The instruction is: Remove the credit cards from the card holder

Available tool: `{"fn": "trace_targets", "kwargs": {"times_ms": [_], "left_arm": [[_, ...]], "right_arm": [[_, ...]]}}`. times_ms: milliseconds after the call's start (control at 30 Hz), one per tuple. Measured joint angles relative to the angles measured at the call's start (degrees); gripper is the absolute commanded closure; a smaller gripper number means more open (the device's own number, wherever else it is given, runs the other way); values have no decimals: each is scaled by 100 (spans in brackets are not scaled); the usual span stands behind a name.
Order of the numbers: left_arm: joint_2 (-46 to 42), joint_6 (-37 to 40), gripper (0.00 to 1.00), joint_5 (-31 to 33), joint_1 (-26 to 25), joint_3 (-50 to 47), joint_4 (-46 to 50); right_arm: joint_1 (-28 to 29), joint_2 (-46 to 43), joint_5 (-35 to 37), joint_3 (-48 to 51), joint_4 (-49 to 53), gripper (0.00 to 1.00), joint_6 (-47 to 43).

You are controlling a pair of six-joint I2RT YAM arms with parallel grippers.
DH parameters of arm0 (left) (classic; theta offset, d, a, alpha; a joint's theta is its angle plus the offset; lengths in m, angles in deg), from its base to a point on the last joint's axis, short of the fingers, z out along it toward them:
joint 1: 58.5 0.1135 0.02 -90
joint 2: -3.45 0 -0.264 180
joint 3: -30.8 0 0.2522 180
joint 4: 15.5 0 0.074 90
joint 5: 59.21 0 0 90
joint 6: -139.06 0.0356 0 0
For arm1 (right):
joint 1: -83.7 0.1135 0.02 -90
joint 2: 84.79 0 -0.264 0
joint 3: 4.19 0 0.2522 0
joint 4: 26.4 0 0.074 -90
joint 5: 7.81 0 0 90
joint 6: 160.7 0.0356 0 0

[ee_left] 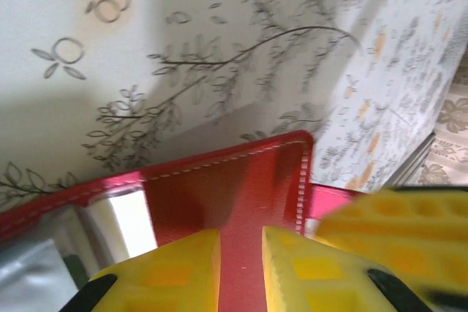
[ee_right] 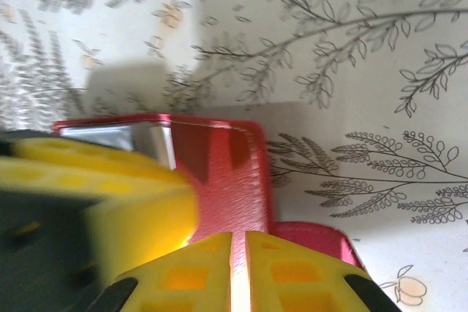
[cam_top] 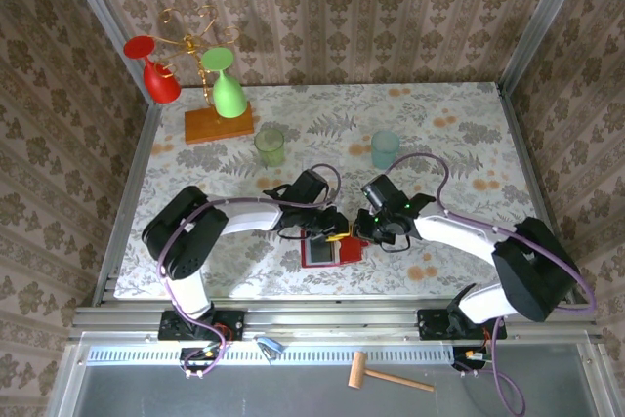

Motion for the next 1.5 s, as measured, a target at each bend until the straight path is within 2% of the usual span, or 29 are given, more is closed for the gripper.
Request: {"fn": "trace_targets", "kwargs": {"times_ms": [267,533,600,733,867,1000,1267,1500], "left_arm": [[-656,177,69,400,76,2,385],[-1340,1106,57,1386,76,214,1888],[-1499,1320,51,1633,76,258,2159],[-1902,1685,45,1921,107,210,2470],[-2524,1915,43,1818,275,-295,2107],[-3008,1956,48,1519,752,-999,1655],[-3222,2385,46,1606,1054,-1071,2059],[-3477,2428,47,1386,1676,-1325,2103]], "right_arm": [[0,577,-146,79,-229,88,-2],[-9,732,-319,79,-560,88,-4],[-9,745,-337,76,-599,88,-7],[-9,772,-363,72,-638,88,-4],[-9,772,-369,72,-640,88,-2],[0,772,-367,72,-645,88,9],[76,809,-330,72,-767,88,210],[275,859,-175,72,-1012,89,487]]}}
